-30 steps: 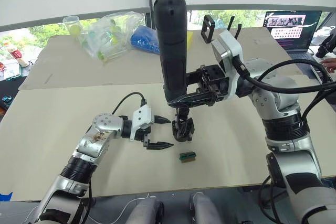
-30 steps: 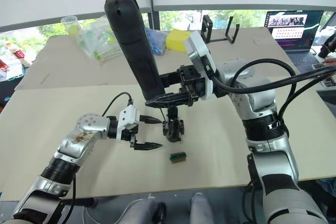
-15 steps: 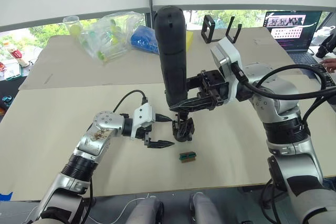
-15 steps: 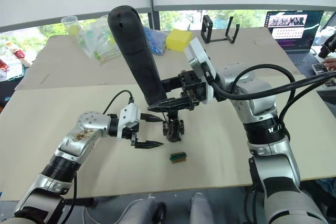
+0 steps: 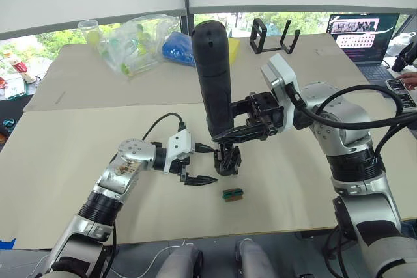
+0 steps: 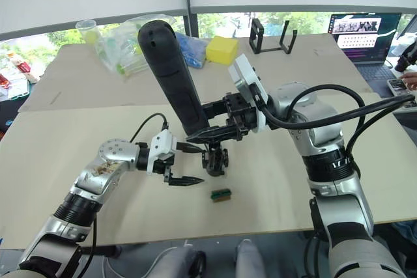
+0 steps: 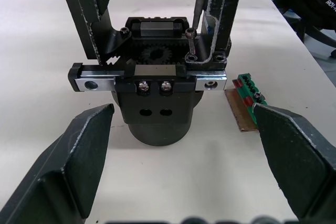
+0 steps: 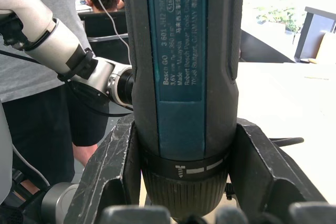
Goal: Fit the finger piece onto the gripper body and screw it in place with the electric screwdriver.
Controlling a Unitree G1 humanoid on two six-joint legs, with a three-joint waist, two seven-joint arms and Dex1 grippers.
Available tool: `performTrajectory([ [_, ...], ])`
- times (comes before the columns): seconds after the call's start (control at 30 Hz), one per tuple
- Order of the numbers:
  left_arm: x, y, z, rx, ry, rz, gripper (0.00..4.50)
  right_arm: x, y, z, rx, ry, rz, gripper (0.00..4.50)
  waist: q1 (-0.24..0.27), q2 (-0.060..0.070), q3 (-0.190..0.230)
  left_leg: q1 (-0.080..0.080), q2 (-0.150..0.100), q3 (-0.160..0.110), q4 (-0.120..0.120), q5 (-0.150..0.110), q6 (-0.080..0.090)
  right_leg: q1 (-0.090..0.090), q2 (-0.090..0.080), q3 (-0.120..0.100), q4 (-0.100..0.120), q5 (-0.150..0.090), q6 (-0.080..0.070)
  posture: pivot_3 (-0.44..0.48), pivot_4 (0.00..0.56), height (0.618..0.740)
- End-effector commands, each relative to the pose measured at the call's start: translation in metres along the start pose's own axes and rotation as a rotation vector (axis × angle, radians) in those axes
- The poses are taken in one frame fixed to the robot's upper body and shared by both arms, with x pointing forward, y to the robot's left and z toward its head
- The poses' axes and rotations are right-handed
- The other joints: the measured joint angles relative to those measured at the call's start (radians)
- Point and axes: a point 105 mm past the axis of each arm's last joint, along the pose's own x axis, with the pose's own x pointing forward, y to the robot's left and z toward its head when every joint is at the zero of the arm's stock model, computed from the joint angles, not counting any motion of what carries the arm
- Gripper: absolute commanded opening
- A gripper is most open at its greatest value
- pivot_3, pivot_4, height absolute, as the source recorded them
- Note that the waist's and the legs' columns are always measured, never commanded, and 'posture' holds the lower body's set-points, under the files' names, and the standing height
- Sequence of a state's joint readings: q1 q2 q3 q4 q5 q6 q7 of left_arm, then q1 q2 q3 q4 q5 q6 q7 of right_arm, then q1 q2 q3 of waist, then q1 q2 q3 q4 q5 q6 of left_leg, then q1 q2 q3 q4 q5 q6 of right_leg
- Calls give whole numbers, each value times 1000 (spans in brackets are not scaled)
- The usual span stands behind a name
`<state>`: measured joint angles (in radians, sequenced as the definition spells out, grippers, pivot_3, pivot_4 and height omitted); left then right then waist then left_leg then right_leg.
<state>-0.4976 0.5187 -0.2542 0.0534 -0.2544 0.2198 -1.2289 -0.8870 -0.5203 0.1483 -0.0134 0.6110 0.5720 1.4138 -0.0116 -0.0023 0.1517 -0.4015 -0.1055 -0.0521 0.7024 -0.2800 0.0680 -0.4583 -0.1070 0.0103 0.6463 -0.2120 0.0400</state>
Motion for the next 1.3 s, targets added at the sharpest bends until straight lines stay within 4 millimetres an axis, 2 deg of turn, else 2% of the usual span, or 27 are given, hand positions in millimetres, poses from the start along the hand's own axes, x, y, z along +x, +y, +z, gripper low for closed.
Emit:
performTrajectory([
  [0.03, -1, 0, 6, 43, -9, -2, 4500, 3, 6, 15, -80, -28, 25, 1925, 0, 0, 0, 0, 0, 0, 0, 0, 0, 0, 0, 0, 0, 0, 0, 0, 150, 737],
  [1.3, -1, 0, 6, 46, -10, 6, 4500, 1, 3, 11, -104, -3, 25, 1925, 0, 0, 0, 0, 0, 0, 1, 0, 0, 0, 0, 0, 0, 0, 0, 0, 150, 737],
])
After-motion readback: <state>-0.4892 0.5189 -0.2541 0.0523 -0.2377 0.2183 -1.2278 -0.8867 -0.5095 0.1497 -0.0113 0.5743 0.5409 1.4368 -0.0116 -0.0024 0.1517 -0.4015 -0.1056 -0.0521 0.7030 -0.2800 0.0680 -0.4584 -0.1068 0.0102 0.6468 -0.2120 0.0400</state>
